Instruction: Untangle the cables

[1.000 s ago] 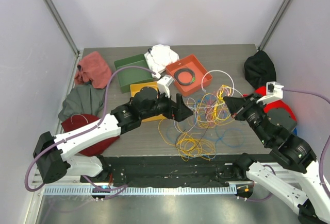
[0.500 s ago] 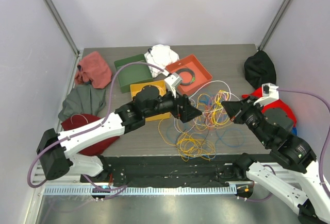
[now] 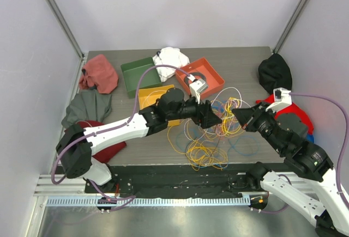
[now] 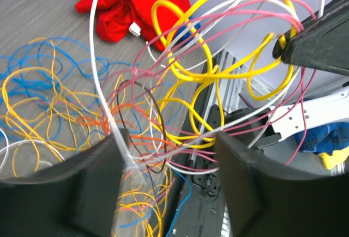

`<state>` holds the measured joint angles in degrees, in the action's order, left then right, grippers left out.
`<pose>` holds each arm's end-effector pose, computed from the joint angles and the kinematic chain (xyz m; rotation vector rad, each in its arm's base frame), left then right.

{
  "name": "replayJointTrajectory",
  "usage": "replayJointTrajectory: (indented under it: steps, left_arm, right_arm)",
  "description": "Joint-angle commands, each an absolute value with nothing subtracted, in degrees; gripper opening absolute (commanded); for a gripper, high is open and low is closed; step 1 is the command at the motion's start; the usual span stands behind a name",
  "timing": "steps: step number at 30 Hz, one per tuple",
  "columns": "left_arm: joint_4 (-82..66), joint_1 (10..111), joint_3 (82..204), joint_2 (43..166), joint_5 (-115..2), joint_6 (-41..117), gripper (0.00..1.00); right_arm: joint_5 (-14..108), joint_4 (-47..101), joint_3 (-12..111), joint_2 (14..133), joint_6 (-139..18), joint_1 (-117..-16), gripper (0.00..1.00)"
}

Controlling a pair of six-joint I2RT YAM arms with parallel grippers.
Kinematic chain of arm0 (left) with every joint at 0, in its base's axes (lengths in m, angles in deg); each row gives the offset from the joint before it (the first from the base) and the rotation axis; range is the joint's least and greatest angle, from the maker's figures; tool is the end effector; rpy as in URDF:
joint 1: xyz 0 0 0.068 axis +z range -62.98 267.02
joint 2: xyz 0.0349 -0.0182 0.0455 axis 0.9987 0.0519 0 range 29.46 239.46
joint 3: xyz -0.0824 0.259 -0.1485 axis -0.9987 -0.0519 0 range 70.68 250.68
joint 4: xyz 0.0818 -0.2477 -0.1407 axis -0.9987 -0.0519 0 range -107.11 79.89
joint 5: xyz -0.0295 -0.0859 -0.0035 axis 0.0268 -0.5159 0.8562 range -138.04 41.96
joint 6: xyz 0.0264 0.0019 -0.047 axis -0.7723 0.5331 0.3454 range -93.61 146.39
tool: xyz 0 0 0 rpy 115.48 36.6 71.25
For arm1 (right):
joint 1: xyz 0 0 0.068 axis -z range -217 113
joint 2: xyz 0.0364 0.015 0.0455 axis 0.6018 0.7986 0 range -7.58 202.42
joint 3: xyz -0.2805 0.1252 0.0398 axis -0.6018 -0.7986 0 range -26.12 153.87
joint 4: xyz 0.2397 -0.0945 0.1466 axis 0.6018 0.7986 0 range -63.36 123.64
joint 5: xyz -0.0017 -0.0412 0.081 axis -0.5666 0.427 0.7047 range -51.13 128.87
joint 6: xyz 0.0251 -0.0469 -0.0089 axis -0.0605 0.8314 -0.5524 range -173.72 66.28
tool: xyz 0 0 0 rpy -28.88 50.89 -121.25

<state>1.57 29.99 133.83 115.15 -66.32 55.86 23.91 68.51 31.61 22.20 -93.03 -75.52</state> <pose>0.2009 -0.3304 0.3416 0.7159 1.8309 -1.3318 0.0716 0.0451 0.4226 0.2035 1.8549 0.7228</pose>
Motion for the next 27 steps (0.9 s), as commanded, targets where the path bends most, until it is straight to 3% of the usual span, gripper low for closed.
replayJointTrajectory:
  steps: [1,2,3,5,6,9,12,20,27]
  left_arm:
    - [6.1,29.5,137.7,116.8,-68.3,54.6,0.57]
    - [6.1,29.5,137.8,116.8,-68.3,54.7,0.51]
    - [6.0,29.5,137.7,116.7,-68.3,54.9,0.37]
    - [5.9,29.5,137.4,115.4,-68.2,55.0,0.17]
    - [5.2,29.5,137.2,114.8,-67.9,55.1,0.00]
    - [4.1,29.5,136.2,111.3,-67.1,55.4,0.00]
    - [2.1,29.5,135.4,107.4,-66.3,55.7,0.00]
    - [-7.6,29.5,139.9,101.9,-62.1,54.5,0.00]
    - [-24.0,29.7,150.8,99.9,-48.5,47.3,0.00]
  right_arm:
    - [24.7,66.1,31.7,22.7,-93.5,-75.8,0.01]
    - [24.5,66.3,31.6,22.6,-93.5,-75.7,0.01]
    - [24.2,66.5,31.7,22.4,-93.5,-75.7,0.02]
    - [24.1,67.2,31.8,22.0,-93.4,-75.8,0.11]
    - [23.9,67.6,31.9,21.8,-93.4,-75.7,0.27]
    - [22.4,69.1,32.0,20.8,-93.9,-75.8,0.55]
    - [21.0,70.3,31.4,19.9,-94.4,-75.8,0.62]
    - [19.0,70.3,26.3,17.6,-97.0,-75.7,0.63]
    - [19.4,68.7,22.2,15.6,-97.7,-75.7,0.60]
